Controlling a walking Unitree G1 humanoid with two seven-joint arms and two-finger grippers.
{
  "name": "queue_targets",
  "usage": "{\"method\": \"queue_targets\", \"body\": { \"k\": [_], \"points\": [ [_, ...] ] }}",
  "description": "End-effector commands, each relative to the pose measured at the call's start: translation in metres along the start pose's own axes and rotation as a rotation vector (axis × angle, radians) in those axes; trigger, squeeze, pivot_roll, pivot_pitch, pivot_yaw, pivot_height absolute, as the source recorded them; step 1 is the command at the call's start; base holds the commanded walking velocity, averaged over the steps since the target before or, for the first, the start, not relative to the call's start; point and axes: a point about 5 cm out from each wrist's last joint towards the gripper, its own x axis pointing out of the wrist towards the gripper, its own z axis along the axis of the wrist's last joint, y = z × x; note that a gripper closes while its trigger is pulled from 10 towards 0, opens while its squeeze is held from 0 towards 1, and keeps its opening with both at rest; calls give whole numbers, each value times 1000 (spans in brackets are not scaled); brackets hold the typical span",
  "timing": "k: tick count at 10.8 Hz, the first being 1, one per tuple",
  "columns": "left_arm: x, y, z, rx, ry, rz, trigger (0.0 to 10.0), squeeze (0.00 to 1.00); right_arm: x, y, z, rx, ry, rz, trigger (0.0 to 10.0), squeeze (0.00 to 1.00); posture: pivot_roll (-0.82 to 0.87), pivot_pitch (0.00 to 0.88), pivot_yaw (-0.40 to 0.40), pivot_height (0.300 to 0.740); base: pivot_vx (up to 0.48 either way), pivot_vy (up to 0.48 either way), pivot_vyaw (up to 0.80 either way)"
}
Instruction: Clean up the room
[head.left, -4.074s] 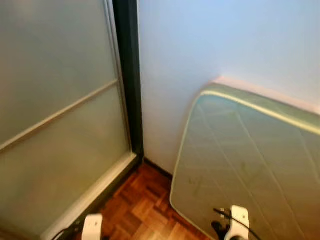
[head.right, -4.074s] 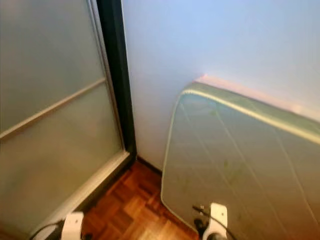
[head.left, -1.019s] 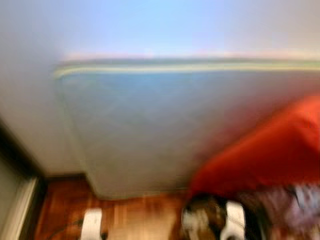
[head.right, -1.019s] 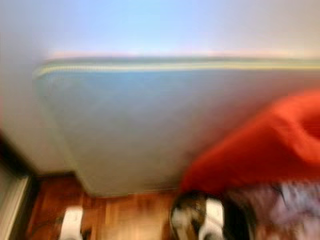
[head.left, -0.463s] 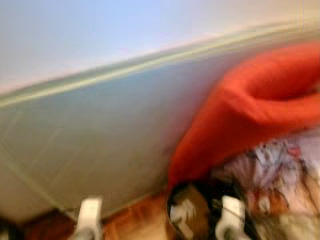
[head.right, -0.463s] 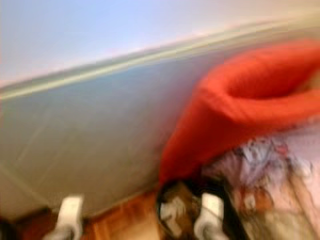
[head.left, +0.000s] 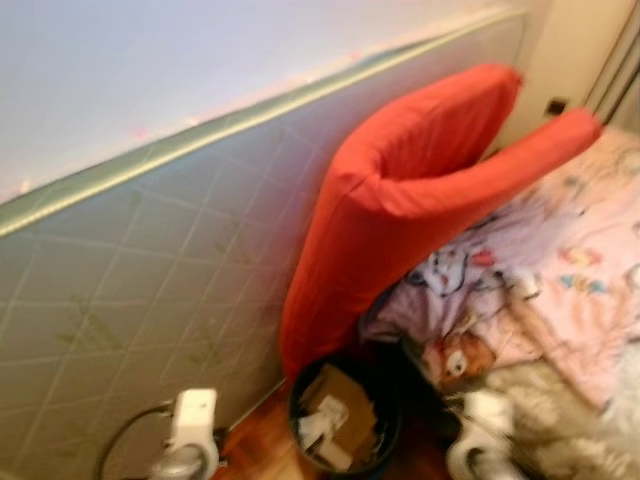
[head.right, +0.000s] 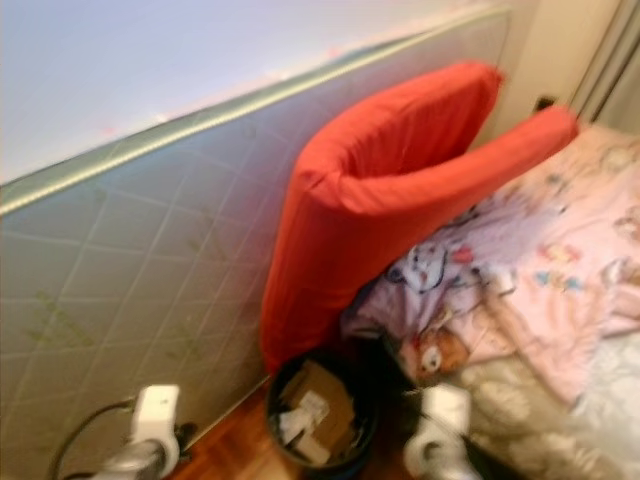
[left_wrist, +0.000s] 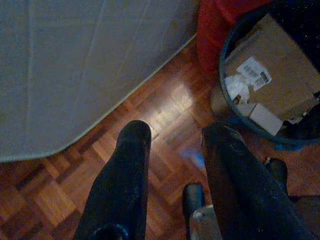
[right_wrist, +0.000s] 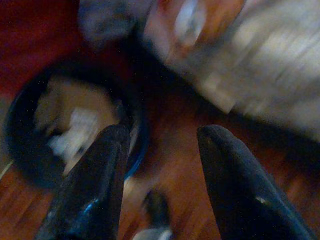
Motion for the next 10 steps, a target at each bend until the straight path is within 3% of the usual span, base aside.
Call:
{"method": "queue_targets", "body": {
  "k": [1,4,6,8,10],
  "points": [
    [-3,10,-12,-1,30,28,10000,0,2,13,18,-69,-119,44,10000,0,142,0,18,740,0,0,0],
    [-5,12,-17,-14,33,41,10000,0,-4,9,57,-200,-420,49,10000,0,148,0,-15,740,0,0,0],
    [-5,17,-17,-46,27,64,10000,0,-16,-3,55,-164,-539,-15,10000,0,141,0,-24,740,0,0,0],
    [-6,19,-18,-54,25,71,10000,0,-23,-15,43,-196,-543,-61,10000,0,141,0,-25,740,0,0,0],
    [-7,21,-20,-67,23,77,10000,0,-22,-24,23,-234,-441,-82,10000,0,150,0,-28,740,0,0,0]
  ]
}}
